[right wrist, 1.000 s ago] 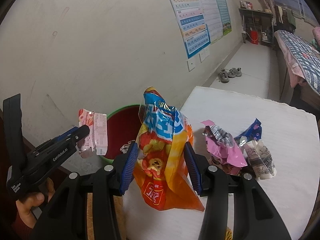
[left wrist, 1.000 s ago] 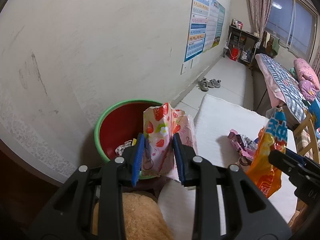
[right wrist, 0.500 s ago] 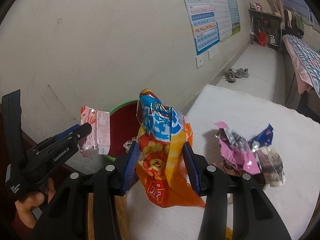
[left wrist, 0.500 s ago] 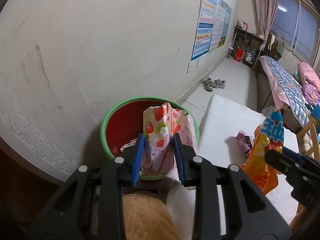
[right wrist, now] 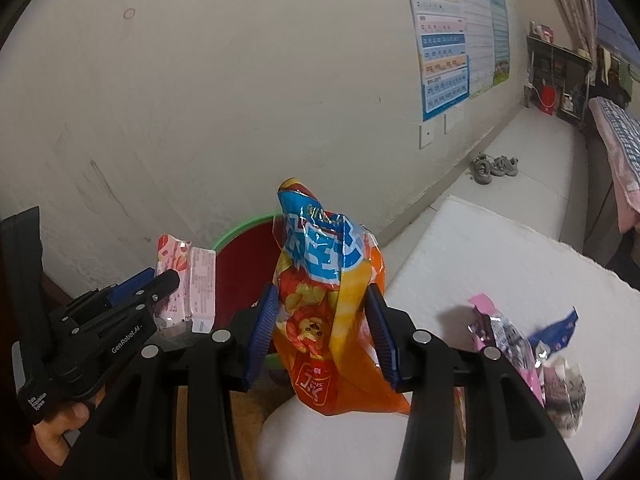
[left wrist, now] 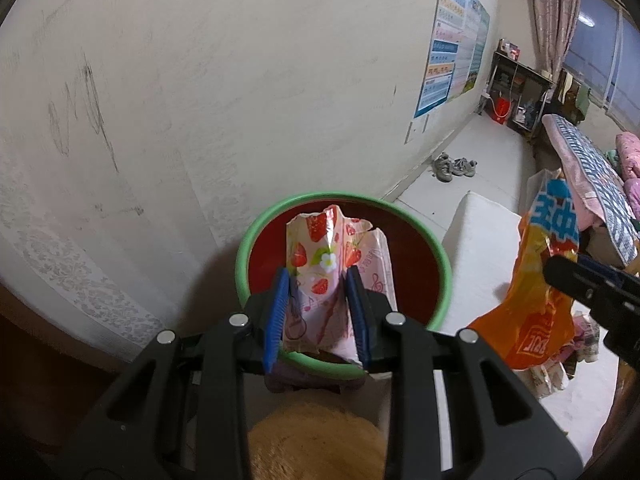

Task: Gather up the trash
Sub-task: 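Lower both items into the red bucket and open both tools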

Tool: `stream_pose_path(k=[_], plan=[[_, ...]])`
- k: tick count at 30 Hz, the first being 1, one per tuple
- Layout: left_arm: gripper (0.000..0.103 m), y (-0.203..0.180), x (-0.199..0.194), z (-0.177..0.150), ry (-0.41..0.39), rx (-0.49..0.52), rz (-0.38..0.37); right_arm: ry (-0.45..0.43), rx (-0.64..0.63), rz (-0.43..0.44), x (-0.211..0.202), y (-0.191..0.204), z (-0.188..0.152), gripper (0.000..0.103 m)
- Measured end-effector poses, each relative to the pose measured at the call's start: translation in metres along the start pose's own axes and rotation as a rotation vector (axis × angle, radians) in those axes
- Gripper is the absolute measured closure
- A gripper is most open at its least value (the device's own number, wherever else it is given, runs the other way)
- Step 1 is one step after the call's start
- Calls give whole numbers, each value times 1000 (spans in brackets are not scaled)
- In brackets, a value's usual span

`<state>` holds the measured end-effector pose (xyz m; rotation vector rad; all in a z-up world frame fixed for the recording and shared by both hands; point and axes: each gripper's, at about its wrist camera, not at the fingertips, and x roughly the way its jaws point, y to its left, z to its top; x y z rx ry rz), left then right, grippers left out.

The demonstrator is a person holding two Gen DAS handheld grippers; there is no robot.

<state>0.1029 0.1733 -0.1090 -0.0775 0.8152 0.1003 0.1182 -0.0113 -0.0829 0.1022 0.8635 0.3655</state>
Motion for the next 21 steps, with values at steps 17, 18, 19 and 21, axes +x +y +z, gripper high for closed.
stream_pose_path(k=[17,18,19,21], plan=[[72,22,62,6,108,-77,-22,26,-23,28,52,12,25,57],[72,22,64,7,112,-77,-23,20,-18,30,52,12,27,56],[66,22,66,7,112,-77,-16,15,-10,33,54,12,29,50],[55,23,68,8,108,-80,-8,8,1,38,55,10,33,48]])
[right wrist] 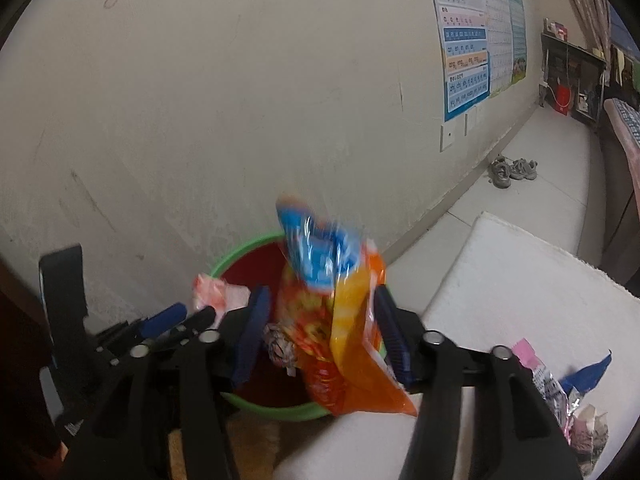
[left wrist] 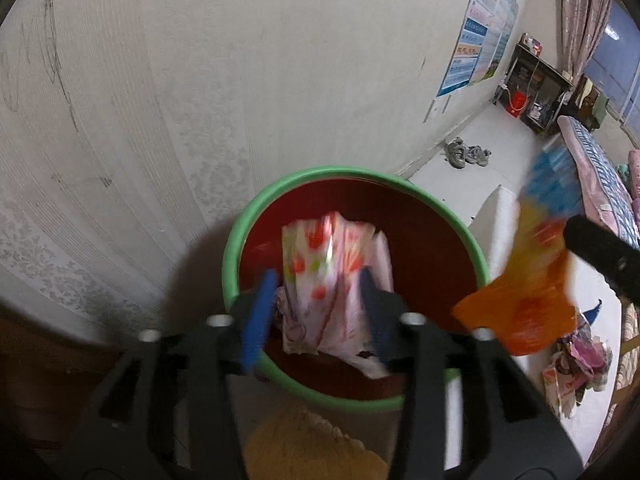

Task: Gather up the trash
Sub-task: 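Lower both items into the red bucket and open both tools, then grasp the white-navy printed cup with right tool while left tool reaches pile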

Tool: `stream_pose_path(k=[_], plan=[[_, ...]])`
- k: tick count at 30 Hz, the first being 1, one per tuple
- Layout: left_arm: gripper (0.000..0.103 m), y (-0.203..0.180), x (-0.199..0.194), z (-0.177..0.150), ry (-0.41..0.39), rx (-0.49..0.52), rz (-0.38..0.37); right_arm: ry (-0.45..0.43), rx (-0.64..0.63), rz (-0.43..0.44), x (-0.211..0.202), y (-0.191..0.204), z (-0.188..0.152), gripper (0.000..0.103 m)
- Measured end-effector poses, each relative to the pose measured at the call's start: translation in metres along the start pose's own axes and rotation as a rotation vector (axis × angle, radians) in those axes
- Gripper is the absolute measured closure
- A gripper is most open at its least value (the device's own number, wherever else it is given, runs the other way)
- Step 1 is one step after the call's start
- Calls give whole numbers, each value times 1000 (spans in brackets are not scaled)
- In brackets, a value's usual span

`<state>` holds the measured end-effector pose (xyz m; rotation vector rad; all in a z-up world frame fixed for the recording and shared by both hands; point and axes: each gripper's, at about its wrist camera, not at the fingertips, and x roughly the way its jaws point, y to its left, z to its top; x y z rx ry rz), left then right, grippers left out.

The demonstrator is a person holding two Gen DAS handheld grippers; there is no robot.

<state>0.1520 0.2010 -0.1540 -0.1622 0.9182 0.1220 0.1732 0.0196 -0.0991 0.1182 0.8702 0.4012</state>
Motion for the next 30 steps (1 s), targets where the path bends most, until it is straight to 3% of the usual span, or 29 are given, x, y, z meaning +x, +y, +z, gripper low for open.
stream_pose_path(k=[6,12,18,26,30], plan=[[52,0,-2,-6,4,10,18,-12,3,2,-7,-3,-4,48],[46,-8,-23,-14,-13,11,7,8,16,-24,-32,-18,-31,46],[44,-27,-44,-32,-11,24,-31,34,35,-84,-69,-41,-78,41],[44,-65,-55,-69,57,86,-82,99,131,-213,-116,-93,-155,41],[44,-83,-60,-84,86,96,-112,105,195,-266,-129,-124,-177,41]])
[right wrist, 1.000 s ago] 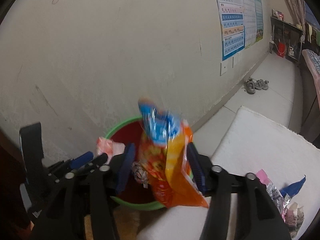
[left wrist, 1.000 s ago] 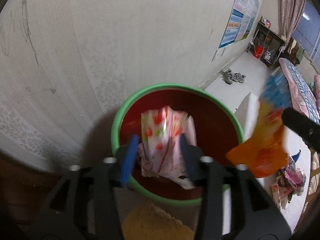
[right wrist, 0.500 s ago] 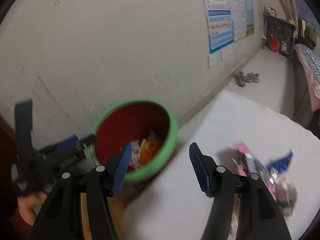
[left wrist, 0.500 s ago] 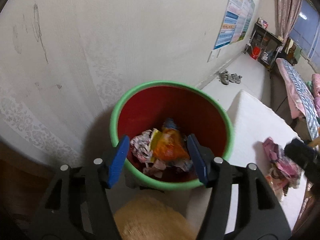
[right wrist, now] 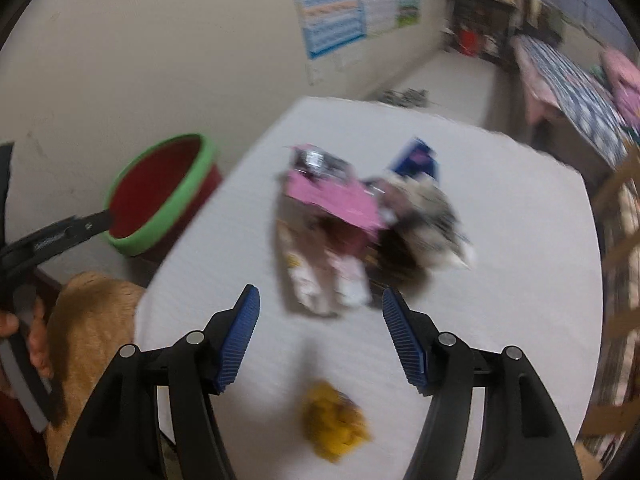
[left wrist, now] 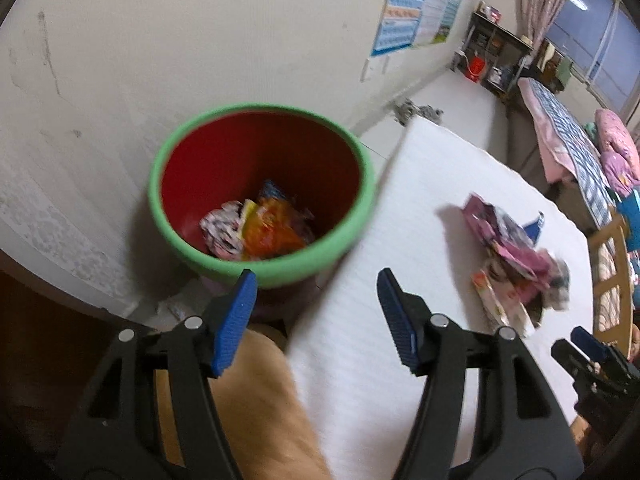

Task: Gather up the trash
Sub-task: 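Grasp the white-navy printed cup with right tool while left tool reaches pile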

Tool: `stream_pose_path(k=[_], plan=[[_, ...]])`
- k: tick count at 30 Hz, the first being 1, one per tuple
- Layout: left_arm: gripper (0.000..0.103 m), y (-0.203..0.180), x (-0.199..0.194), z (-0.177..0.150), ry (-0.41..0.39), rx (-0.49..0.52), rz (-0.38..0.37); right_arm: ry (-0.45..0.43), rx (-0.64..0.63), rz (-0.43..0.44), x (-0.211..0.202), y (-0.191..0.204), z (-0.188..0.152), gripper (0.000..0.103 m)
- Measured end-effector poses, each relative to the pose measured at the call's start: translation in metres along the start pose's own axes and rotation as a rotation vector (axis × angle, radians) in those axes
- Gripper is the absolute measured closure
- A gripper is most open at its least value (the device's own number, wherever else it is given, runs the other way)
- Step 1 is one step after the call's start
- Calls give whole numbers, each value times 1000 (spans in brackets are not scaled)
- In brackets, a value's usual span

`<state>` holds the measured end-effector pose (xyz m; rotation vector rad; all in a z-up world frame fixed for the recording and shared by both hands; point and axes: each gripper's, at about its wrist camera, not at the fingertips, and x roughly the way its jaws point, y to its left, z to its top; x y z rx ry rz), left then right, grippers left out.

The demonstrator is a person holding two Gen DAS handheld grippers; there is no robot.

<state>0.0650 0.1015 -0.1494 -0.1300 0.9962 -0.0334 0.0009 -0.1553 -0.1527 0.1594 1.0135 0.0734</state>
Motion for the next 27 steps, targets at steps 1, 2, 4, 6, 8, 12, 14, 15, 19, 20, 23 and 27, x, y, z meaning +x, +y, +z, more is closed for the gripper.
stream_pose_path(k=[1,2,4,6,8,12,14,15,19,20,23,27], plan=[[44,-6,0,-3,7,7,-11,-3,23,-6,0,-9,-2,41],[44,-11,0,-5,13,12,-19,-8,35,-14,-1,-15,-2,41],[44,-23,-1,-13,28,32,-39,-26,57,-35,0,-30,3,41],[44,-34,-3,-19,35,61,-45,-50,88,-55,2,-46,13,41],[44,-42,-4,-25,44,79,-48,-52,120,-65,10,-59,29,41],[44,-57,-5,-33,66,108,-64,4,128,-67,39,-77,53,42],[44,-68,-4,-37,72,141,-65,42,109,-42,53,-80,55,54],[44,-72,-4,-38,78,151,-68,41,105,-31,53,-81,55,57],[44,-90,0,-41,87,183,-88,4,123,-1,35,-84,47,71],[44,-97,4,-42,93,192,-94,-10,131,2,28,-85,44,71],[44,-116,15,-42,112,210,-116,-46,153,4,6,-88,30,71],[44,-145,30,-42,135,231,-156,-66,217,-5,-17,-98,4,71]])
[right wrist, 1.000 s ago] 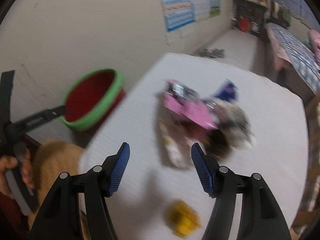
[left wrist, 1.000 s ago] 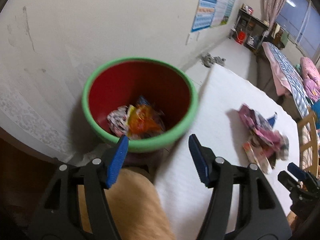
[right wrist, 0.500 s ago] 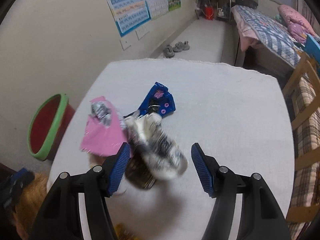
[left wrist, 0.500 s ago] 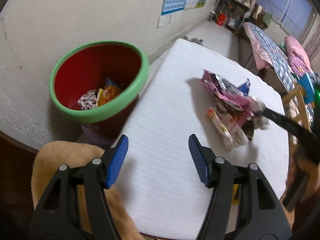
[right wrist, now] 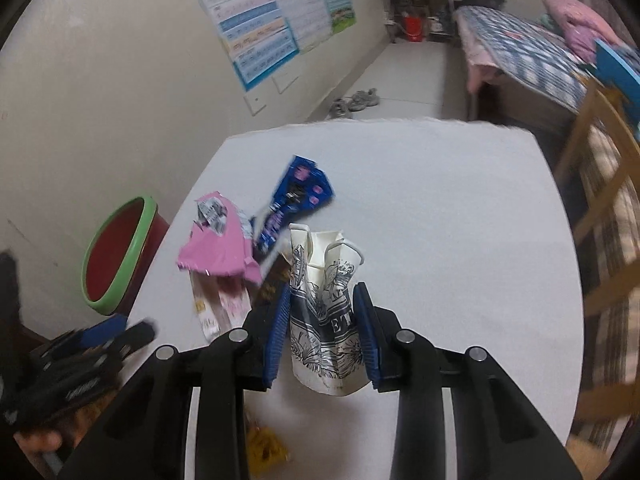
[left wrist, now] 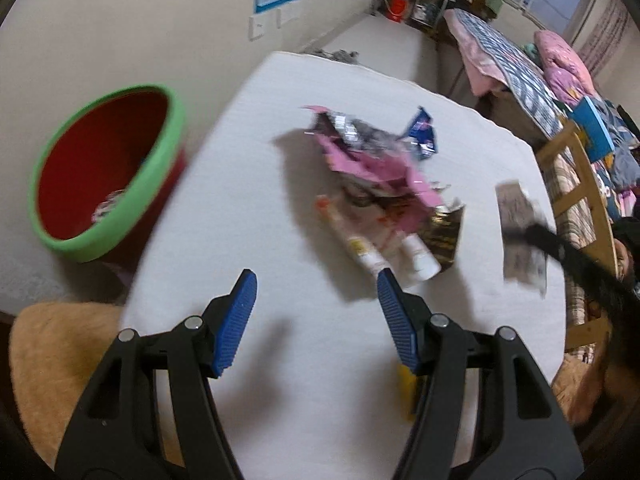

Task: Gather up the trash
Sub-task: 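Grasp the white-navy printed cup with right tool while left tool reaches pile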

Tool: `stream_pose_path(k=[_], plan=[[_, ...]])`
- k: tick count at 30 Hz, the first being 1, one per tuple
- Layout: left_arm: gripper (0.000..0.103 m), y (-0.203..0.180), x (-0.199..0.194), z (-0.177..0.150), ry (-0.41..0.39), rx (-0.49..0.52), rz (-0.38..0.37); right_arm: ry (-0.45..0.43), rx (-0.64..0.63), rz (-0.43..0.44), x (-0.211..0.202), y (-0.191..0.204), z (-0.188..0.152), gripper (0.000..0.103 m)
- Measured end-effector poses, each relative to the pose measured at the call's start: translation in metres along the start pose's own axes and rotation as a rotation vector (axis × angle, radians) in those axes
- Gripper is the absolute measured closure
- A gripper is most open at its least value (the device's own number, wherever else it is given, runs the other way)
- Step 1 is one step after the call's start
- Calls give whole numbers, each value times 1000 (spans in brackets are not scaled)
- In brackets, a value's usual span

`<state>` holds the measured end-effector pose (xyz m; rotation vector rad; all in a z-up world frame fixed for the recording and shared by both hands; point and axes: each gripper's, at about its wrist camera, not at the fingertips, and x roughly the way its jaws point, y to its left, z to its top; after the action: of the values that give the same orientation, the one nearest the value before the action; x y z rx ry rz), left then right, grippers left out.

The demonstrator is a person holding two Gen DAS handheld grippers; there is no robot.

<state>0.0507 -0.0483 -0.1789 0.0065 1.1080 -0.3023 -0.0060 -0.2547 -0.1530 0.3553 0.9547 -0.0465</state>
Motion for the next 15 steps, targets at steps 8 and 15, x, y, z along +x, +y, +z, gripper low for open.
stream_pose_path(k=[8,15], plan=[[44,-37,49,17,72,4,-11,45,70,-24,-11,-19,-37,71],[47,-39,67,22,99,-15,5,53,85,-22,-10,-23,-47,71]])
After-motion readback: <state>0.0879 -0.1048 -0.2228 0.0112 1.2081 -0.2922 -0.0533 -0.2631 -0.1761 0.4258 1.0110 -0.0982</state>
